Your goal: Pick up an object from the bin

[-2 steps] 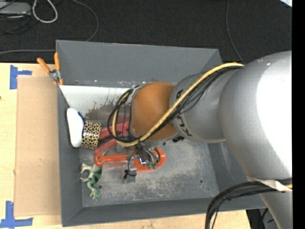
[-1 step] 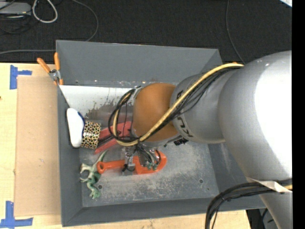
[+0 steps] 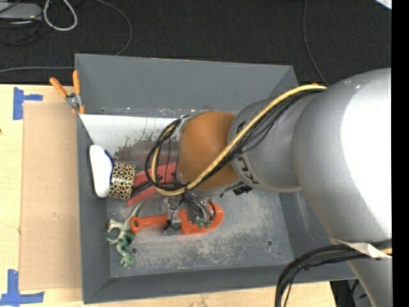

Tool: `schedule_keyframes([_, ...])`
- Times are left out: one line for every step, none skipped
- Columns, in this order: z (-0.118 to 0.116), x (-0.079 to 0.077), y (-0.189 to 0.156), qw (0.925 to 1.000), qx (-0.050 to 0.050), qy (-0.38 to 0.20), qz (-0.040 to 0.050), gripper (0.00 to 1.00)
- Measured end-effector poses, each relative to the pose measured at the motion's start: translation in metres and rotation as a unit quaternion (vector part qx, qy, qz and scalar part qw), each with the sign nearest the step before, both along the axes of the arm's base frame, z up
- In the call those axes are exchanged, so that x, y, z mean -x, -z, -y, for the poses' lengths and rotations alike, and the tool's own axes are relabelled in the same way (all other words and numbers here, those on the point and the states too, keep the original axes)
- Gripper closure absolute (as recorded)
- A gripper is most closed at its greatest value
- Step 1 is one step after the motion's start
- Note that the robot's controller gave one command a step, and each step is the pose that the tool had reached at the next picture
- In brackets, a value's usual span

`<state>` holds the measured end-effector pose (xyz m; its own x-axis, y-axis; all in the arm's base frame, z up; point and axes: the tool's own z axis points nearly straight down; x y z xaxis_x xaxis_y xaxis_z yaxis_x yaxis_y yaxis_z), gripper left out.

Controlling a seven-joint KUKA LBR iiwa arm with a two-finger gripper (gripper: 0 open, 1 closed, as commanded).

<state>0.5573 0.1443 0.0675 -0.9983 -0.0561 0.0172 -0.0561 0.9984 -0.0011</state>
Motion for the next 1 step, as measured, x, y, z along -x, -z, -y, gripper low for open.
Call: schedule_keyframes([0.0004,0.0008,-0.0156,1.0,0.0,0.001,-0.001,1.0])
